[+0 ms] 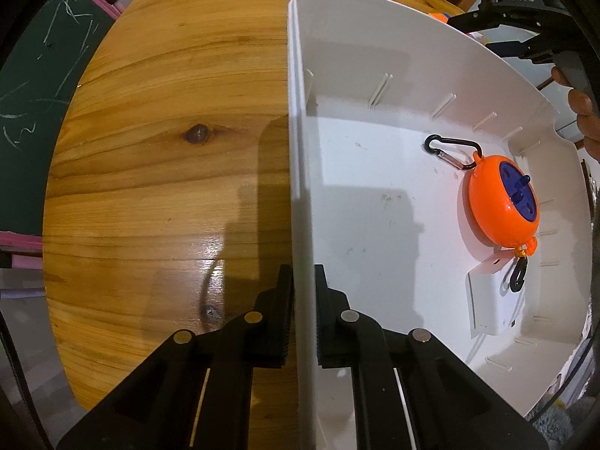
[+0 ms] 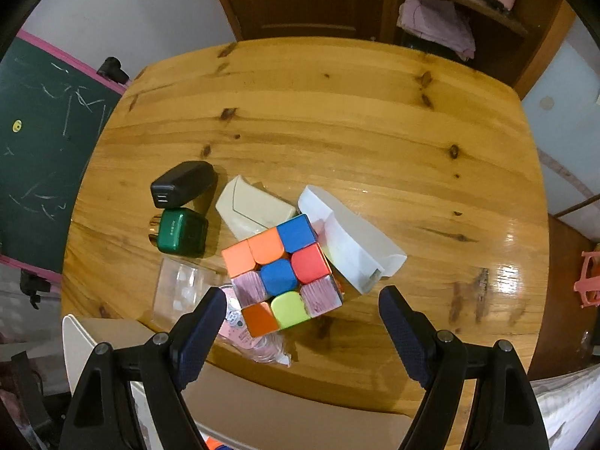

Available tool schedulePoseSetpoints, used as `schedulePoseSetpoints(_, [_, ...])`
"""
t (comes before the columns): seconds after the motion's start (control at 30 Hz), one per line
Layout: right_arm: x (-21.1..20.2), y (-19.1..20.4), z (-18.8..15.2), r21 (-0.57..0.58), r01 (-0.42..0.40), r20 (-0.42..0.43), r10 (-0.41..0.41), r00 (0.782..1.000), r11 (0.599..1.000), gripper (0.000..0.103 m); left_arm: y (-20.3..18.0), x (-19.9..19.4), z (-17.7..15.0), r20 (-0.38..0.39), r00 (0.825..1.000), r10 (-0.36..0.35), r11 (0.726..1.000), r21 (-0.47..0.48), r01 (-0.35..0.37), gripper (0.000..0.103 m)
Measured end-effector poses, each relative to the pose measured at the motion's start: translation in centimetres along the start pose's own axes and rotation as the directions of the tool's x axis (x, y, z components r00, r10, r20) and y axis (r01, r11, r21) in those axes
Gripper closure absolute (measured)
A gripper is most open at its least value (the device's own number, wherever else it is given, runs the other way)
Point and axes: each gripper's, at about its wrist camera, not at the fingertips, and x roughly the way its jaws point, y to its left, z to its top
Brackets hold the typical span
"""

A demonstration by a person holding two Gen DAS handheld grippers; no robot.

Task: Organize rigid objects
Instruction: 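Move the right gripper to the Rubik's cube and grasp it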

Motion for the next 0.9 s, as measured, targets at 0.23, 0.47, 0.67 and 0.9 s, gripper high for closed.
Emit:
schedulePoseSetpoints(0.23, [0.6, -0.4, 0.6, 0.025, -0.053, -0.023, 0.054, 0.998, 0.998, 0.019, 0.1, 0.0, 0.1, 0.0, 1.0, 0.0, 1.0, 0.0, 0.0, 0.093])
schedulePoseSetpoints(0.47, [0.9, 0.3, 1.0, 0.027, -0.114, -0.04, 0.115, 0.993, 0.993, 0.019, 0.4, -0.1, 0.0, 0.0, 1.0, -0.003, 1.0, -0.002, 0.003, 0.093])
schedulePoseSetpoints(0.67, [1.3, 1.3, 1.3, -0.011, -0.104, -0.05, 0.103, 0.993, 0.995, 0.02, 0.6, -0.1, 0.0, 0.0, 1.0, -0.005, 1.0, -0.003, 0.005, 0.093])
schedulePoseSetpoints(0.9, [2.0, 2.6, 1.8, -0.065, -0.044, -0.061, 0.04, 0.997, 0.997, 0.031, 1.2, -0.3, -0.3, 0.001, 1.0, -0.012, 1.0, -0.011, 0.012, 0.093])
